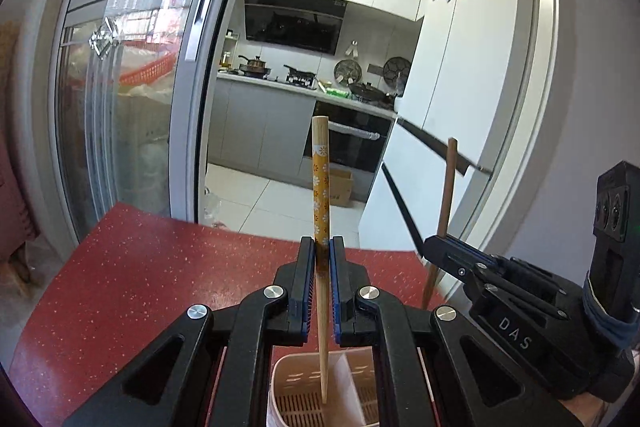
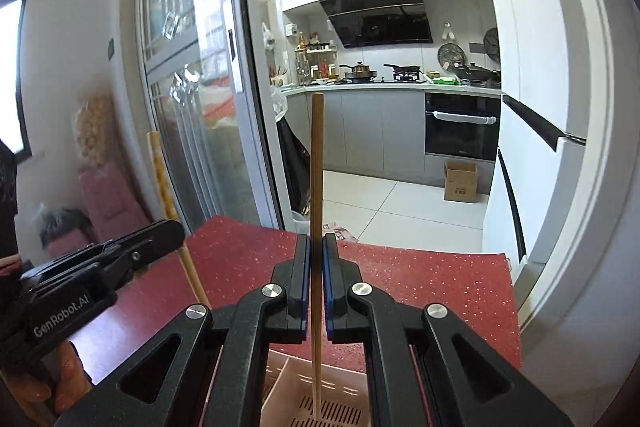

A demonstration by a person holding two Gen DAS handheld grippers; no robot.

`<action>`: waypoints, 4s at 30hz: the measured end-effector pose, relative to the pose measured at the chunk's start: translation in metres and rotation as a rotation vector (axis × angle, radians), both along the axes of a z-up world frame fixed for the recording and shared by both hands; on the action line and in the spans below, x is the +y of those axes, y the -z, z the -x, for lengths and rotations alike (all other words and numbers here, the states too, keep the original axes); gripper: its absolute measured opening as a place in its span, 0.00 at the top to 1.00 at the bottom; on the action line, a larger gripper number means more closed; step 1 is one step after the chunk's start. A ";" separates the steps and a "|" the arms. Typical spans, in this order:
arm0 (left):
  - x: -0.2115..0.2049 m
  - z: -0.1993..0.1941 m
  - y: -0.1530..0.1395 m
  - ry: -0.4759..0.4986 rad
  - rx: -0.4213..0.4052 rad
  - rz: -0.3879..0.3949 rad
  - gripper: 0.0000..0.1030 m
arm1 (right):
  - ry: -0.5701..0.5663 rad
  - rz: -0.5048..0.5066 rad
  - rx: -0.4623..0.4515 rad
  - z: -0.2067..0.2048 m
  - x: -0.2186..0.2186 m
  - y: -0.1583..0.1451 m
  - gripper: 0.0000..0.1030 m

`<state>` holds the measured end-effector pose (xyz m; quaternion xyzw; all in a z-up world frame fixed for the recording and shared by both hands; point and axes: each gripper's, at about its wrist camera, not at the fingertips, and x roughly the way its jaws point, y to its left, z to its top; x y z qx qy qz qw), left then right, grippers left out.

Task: Organize utensils
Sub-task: 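Carry both chopsticks upright and lower them into the pink utensil holder, then open both grippers to release the chopsticks in the holder, then grasp a plain wooden chopstick with the left gripper while the right gripper grasps another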

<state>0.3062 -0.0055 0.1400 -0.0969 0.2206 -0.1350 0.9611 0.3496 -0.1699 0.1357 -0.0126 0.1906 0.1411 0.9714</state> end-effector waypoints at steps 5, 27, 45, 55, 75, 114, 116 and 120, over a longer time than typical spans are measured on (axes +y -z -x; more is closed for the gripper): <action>-0.002 -0.008 0.038 -0.008 0.069 -0.008 0.64 | -0.014 0.071 0.022 -0.005 0.011 0.041 0.94; -0.006 0.020 0.062 -0.083 0.103 -0.154 0.64 | -0.016 0.010 0.182 -0.014 -0.006 0.075 0.61; 0.041 0.144 0.083 -0.071 0.219 -0.094 0.64 | -0.020 -0.133 0.283 0.104 -0.035 0.075 0.29; 0.050 0.191 0.136 -0.150 0.281 -0.124 0.00 | 0.027 -0.121 0.407 0.159 -0.052 0.129 0.17; 0.048 0.176 0.208 -0.177 0.481 -0.170 0.00 | 0.040 0.049 0.599 0.191 -0.046 0.190 0.15; 0.055 0.114 0.223 -0.168 0.656 -0.251 0.00 | 0.229 0.183 0.797 0.088 -0.024 0.203 0.53; 0.054 0.113 0.223 -0.161 0.660 -0.273 0.00 | 0.226 0.212 0.798 0.086 -0.018 0.203 0.53; 0.052 0.110 0.222 -0.136 0.673 -0.290 0.00 | 0.219 0.226 0.817 0.084 -0.012 0.202 0.55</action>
